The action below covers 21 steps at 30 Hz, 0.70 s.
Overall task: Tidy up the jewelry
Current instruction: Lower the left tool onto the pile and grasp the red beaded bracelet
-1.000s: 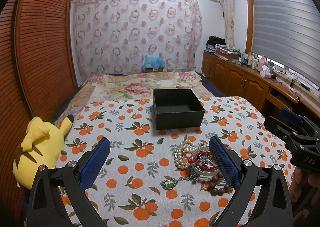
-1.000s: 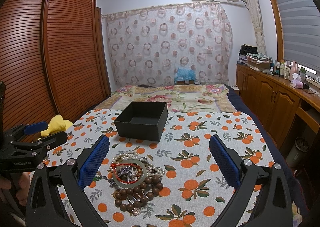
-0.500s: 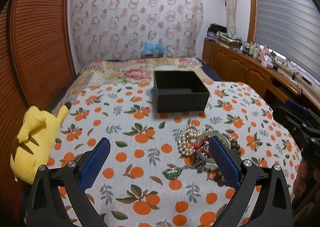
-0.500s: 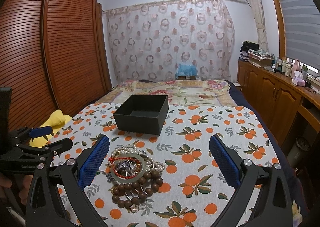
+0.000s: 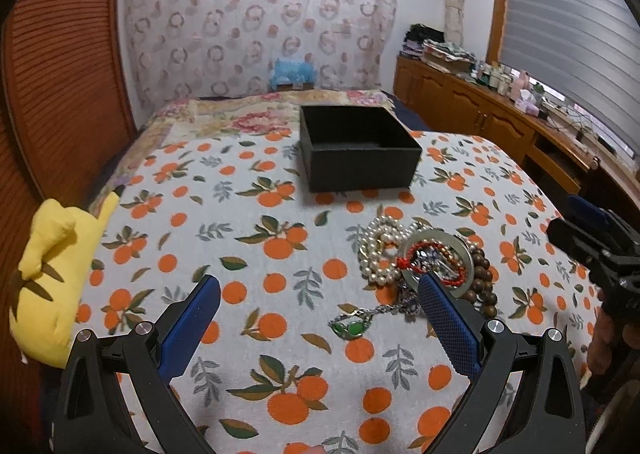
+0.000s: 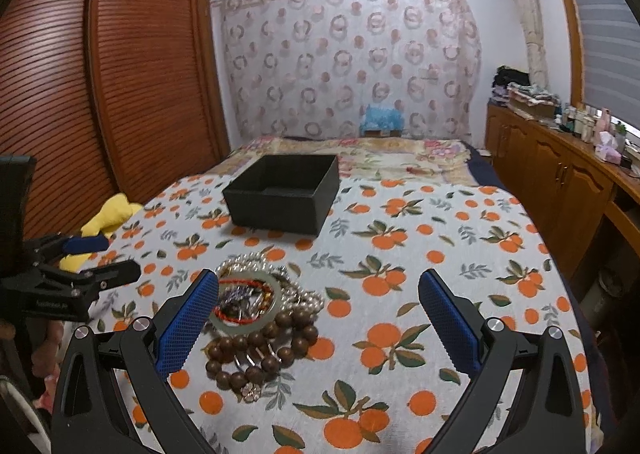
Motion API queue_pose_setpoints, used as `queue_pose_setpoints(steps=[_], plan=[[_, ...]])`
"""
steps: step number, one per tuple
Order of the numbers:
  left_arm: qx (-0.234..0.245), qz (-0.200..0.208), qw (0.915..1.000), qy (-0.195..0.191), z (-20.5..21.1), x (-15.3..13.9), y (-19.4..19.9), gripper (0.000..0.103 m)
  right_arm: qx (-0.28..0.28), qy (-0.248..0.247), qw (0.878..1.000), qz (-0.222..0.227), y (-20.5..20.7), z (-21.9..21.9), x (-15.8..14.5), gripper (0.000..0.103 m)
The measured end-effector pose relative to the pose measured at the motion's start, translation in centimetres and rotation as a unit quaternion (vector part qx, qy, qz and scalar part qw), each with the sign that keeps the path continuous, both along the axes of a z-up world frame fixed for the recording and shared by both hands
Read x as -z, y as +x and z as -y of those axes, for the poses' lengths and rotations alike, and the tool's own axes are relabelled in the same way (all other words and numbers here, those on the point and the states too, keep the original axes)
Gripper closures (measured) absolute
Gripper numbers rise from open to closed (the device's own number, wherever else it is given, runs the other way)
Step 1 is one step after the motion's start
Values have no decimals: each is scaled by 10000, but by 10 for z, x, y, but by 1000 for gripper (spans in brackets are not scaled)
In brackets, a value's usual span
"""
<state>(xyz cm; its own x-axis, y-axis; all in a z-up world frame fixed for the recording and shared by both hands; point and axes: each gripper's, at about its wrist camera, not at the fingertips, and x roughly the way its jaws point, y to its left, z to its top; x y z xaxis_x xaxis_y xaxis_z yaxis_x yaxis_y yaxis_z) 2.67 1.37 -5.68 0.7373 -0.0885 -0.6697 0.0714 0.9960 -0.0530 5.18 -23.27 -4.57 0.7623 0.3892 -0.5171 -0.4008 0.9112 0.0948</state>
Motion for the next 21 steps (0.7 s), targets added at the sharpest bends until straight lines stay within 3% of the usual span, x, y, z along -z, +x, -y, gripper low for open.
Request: queue_pose_setpoints(steps=[6, 13, 15, 21], plan=[[394, -101, 9987, -301, 6, 5, 12, 8, -162, -145, 9997, -126, 1, -5, 11, 3], [849, -150, 9955, -383, 27, 9, 30, 9, -233, -196, 9991, -301, 5, -2, 19, 8], [987, -230, 9939, -431, 33, 11, 36, 24, -255, -200, 9990, -321, 6, -2, 20, 9], [1189, -544, 9891, -676, 42, 24, 51, 48, -277, -202, 9989, -333, 5, 0, 22, 9]])
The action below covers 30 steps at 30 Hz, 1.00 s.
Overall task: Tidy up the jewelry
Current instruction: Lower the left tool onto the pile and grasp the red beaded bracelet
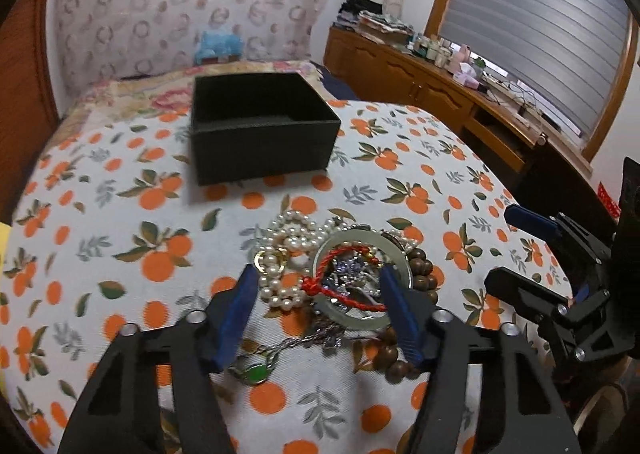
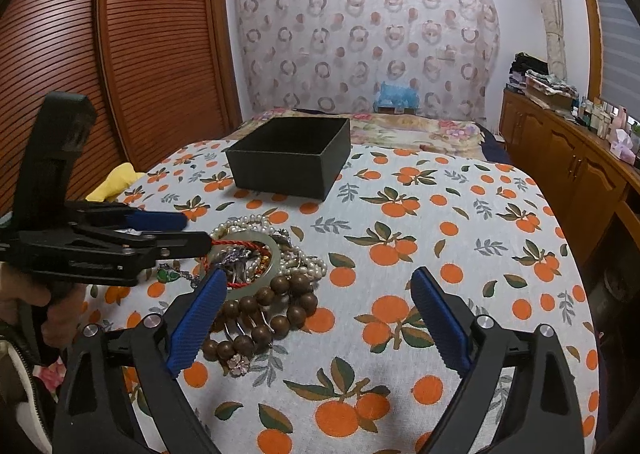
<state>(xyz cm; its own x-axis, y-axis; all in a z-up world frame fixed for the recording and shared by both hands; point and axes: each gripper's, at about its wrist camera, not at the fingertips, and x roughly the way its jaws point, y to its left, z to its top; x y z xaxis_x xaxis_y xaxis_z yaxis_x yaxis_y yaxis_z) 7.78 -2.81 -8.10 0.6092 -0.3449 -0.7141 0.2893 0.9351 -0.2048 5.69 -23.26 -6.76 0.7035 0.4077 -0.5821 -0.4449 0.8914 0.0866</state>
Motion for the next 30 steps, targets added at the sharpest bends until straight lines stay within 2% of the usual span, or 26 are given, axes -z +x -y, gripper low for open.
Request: queue_pose_setpoints(steps=[8, 9, 12, 21, 25, 30], plan=[[-47, -231, 9996, -123, -1, 13, 7, 71, -19, 11, 10000, -3, -1, 0, 1, 9], [-49, -252, 9996, -136, -2, 14, 7, 82, -24, 13, 10000, -4, -2, 0, 1, 9], [-39, -201, 9997, -153, -2, 13, 5, 94, -40, 1, 10000, -2, -2, -2, 2, 9], [-207, 327, 9985, -388, -17, -16, -15, 96, -364, -127, 9992, -114, 7, -19, 3, 9], [-304, 519, 9978, -296, -25, -26, -27, 96, -655, -214, 9975, -175, 16, -36, 3, 9], [-333, 672, 9965, -356, -35, -38, -33, 96, -988, -257, 9941, -363, 27, -58, 6, 9]])
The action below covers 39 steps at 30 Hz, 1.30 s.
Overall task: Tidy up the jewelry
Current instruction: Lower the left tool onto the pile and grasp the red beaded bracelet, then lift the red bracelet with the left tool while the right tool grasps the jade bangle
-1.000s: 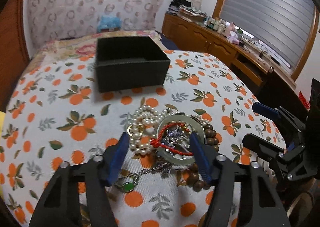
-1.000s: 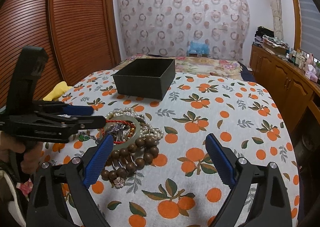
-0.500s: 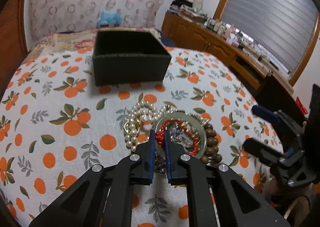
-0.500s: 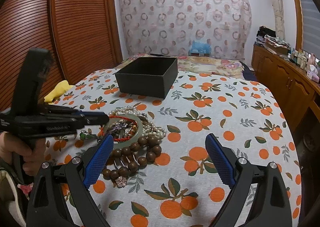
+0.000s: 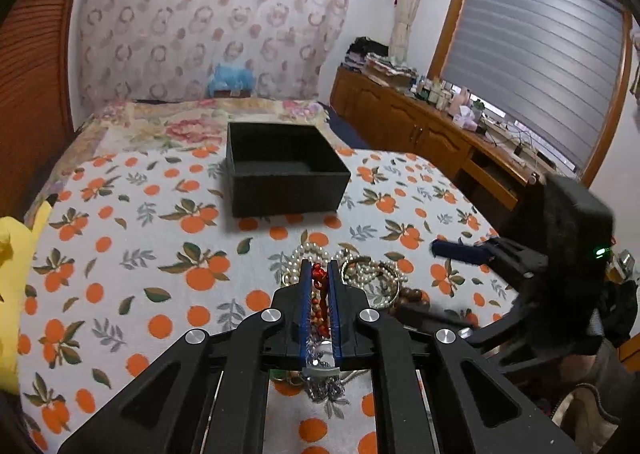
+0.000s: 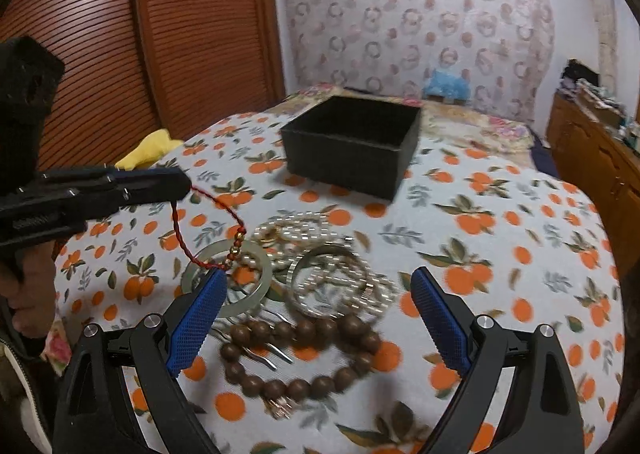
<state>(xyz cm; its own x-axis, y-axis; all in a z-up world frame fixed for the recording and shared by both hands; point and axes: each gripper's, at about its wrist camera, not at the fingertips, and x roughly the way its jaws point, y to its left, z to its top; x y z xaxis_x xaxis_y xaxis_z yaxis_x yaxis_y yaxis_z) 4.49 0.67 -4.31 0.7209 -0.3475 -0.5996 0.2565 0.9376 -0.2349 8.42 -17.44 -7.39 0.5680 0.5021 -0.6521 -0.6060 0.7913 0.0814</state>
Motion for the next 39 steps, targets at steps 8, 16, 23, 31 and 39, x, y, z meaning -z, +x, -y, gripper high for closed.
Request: queue_pose_setpoints(steps=[8, 16, 23, 31, 39], plan=[[-89, 264, 9996, 35, -13, -22, -4, 96, -405, -16, 9991, -109, -4, -25, 5, 9], [-415, 329, 9986, 68, -42, -26, -17, 96, -837, -115, 9960, -296, -1, -55, 12, 17], [-570, 236, 9981, 77, -57, -17, -20, 96, -1005, -430, 9932, -407, 1, -75, 23, 17], [-555, 159, 9983, 100, -54, -10, -19, 96, -1026, -758, 9913, -336, 2, -82, 31, 28], [-493, 164, 9984, 202, -46, -11, -13, 96, -916, -484, 9944, -200, 3, -66, 16, 29]])
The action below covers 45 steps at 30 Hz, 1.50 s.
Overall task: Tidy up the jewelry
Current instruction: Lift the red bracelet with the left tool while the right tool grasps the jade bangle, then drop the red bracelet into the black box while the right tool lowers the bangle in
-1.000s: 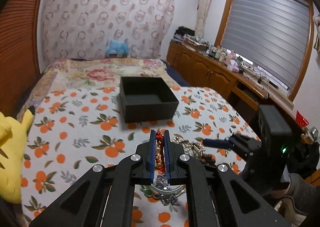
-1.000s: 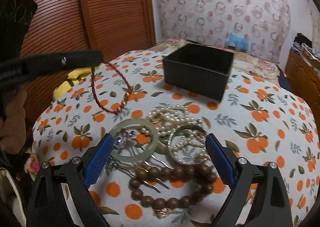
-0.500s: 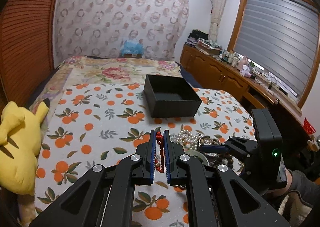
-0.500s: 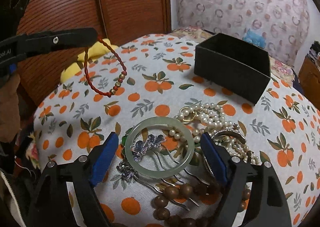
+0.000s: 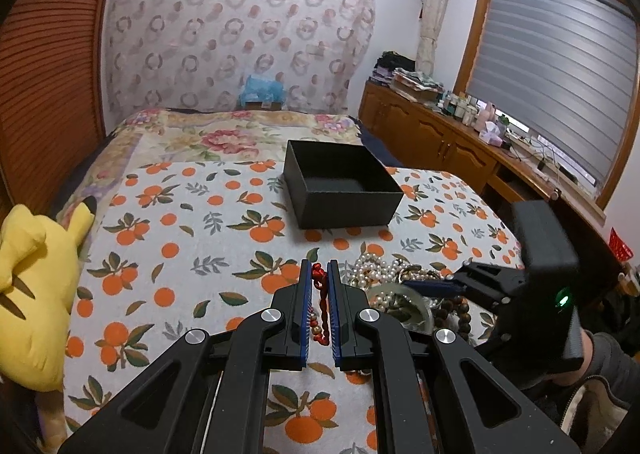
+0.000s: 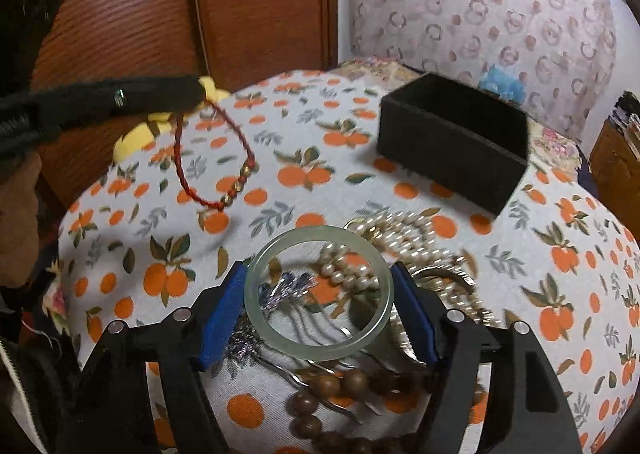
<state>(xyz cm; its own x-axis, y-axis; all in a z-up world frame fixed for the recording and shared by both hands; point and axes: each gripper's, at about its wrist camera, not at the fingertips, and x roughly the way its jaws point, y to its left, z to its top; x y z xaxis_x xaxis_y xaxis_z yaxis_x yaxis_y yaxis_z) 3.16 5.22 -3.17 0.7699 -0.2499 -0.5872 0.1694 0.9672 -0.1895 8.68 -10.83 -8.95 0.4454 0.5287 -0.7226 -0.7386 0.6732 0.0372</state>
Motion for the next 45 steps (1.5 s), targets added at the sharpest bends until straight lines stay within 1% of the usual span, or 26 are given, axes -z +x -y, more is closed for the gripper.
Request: queue_pose_setpoints(steps=[7, 13, 20, 24, 29, 35, 38, 40, 41, 42, 45], plan=[[118, 104, 9998, 128, 11, -11, 15, 96, 305, 131, 9993, 192, 15, 28, -20, 28], [228, 195, 9992, 276, 25, -22, 42, 96, 594, 163, 9974, 384, 44, 49, -32, 28], [276, 280, 9986, 352, 36, -33, 79, 96, 931, 264, 9936, 587, 83, 70, -48, 28], [303, 313, 9982, 406, 42, -40, 102, 96, 1029, 298, 9919, 686, 102, 74, -54, 28], [298, 256, 9983, 435, 49, -40, 130, 96, 1081, 262, 9909, 763, 119, 73, -56, 28], [261, 125, 9987, 427, 59, -31, 163, 96, 1138, 262, 9901, 774, 128, 74, -58, 28], [224, 122, 9987, 431, 62, -30, 172, 96, 1151, 235, 9901, 765, 130, 73, -57, 28], [228, 80, 9986, 462, 63, -29, 174, 88, 1145, 212, 9903, 763, 131, 72, -56, 28], [224, 79, 9985, 489, 63, -29, 174, 76, 1144, 207, 9903, 764, 131, 73, -56, 28], [207, 103, 9984, 520, 62, -28, 172, 71, 1136, 203, 9904, 767, 131, 72, -56, 28], [163, 94, 9985, 514, 55, -27, 166, 69, 1101, 218, 9905, 789, 131, 69, -55, 28]])
